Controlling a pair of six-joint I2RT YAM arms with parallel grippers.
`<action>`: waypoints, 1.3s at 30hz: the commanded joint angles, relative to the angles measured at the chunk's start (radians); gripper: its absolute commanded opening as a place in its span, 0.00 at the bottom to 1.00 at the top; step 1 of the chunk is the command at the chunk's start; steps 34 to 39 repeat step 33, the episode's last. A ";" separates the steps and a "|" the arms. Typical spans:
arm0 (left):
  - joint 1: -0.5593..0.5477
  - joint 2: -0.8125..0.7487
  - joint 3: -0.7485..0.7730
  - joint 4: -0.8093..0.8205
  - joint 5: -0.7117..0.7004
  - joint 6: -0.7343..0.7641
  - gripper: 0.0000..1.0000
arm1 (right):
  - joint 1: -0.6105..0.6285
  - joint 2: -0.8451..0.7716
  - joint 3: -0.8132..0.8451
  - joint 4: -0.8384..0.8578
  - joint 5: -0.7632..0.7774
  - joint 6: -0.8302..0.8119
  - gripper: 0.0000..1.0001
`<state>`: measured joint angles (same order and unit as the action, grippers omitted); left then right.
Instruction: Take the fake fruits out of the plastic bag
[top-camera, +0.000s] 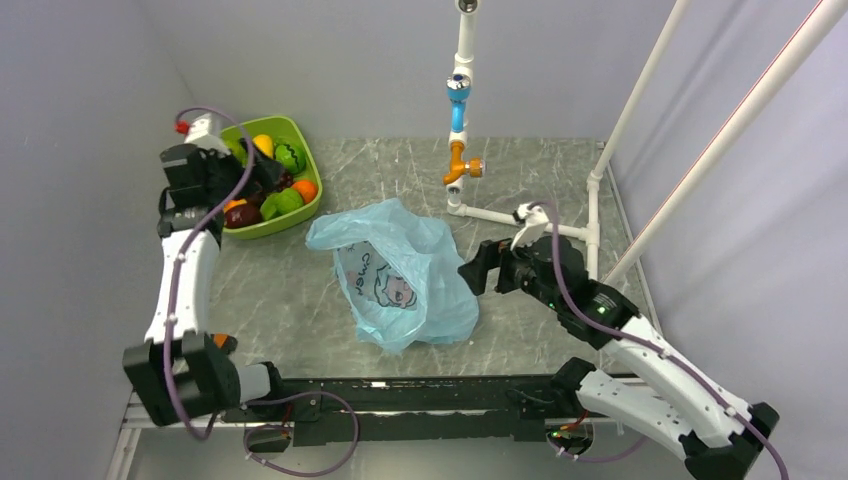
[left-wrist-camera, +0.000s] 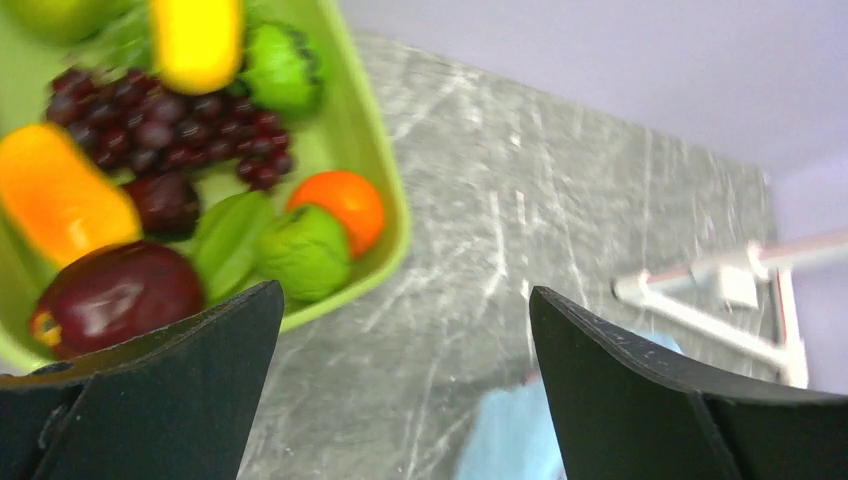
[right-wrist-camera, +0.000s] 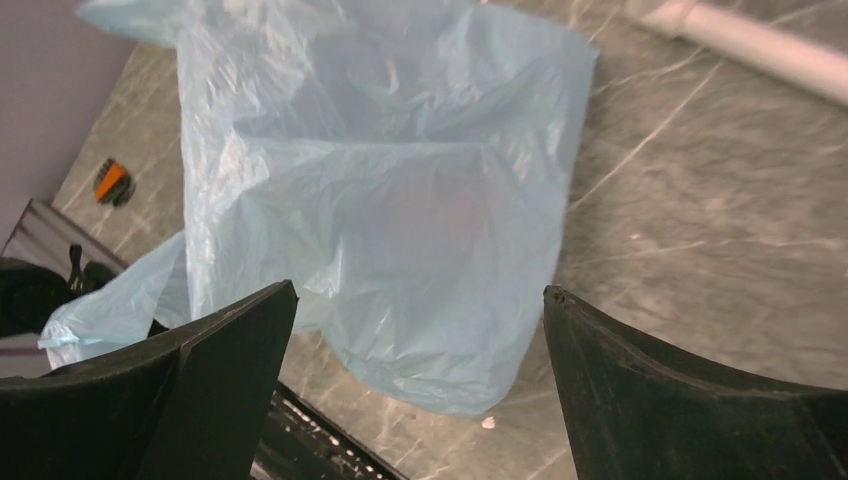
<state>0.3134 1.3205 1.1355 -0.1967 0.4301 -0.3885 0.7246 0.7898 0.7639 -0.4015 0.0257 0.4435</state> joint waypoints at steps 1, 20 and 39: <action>-0.189 -0.186 0.001 -0.078 -0.100 0.151 0.99 | 0.001 -0.095 0.108 -0.118 0.174 -0.047 0.98; -0.235 -0.803 0.132 -0.057 0.066 -0.205 0.99 | 0.002 -0.320 0.451 -0.161 0.428 -0.282 1.00; -0.236 -0.847 0.134 -0.101 0.031 -0.220 0.99 | -0.002 -0.470 0.419 -0.088 0.388 -0.329 1.00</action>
